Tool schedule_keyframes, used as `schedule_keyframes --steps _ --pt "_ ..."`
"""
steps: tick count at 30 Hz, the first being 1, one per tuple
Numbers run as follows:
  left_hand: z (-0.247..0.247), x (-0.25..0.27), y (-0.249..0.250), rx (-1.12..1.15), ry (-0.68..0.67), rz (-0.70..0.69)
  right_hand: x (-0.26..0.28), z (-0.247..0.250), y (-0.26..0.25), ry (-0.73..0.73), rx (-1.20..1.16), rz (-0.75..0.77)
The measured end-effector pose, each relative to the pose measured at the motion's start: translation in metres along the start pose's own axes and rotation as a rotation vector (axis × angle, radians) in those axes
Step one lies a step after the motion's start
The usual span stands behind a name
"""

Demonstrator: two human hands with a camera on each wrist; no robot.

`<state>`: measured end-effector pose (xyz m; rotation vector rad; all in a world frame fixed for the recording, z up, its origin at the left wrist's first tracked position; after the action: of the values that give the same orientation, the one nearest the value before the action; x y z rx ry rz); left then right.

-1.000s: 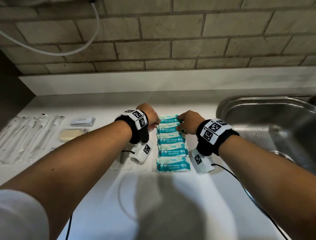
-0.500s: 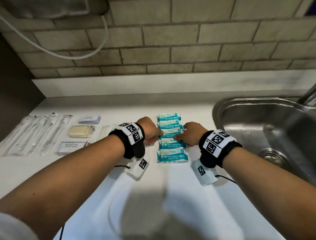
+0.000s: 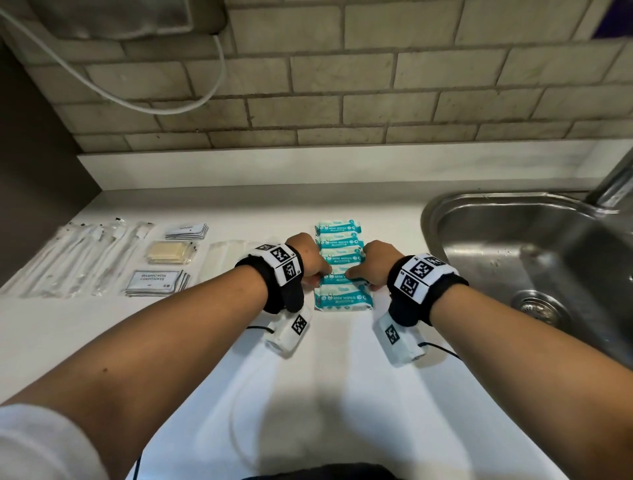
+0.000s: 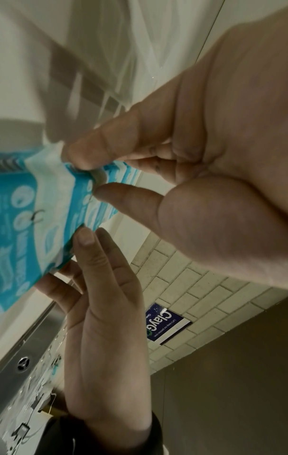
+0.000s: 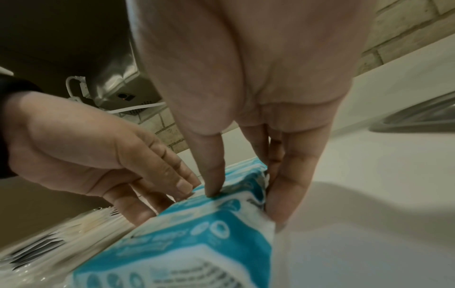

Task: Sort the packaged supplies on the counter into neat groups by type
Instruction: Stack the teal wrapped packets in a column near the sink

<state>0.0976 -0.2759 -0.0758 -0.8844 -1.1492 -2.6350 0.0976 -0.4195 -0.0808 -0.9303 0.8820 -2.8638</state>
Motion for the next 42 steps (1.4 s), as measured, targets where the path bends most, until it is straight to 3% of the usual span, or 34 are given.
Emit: schedule_keyframes --steps 16,19,25,42 --pt "-0.003 0.013 -0.007 -0.037 -0.031 -0.023 0.015 -0.006 0.002 -0.001 0.051 0.08" --pt "-0.008 0.02 -0.012 0.042 -0.045 -0.028 0.02 -0.009 -0.003 0.02 0.133 0.116" --pt "-0.015 0.026 -0.011 0.028 0.005 -0.054 0.017 -0.009 -0.001 0.085 0.145 0.071" --pt "-0.009 0.035 -0.009 -0.116 0.036 -0.027 0.026 -0.011 -0.005 0.076 0.186 0.04"
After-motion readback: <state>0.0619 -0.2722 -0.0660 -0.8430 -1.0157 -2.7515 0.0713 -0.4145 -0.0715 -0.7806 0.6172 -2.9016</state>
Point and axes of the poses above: each hand's wrist, its own x-axis away from the middle knuckle, its own z-axis out of the back of the hand, y = z × x, the point moved 8 cm from there along -x, towards the middle knuckle, and after that the axes turned 11 degrees about -y, right-handed, at the moved point
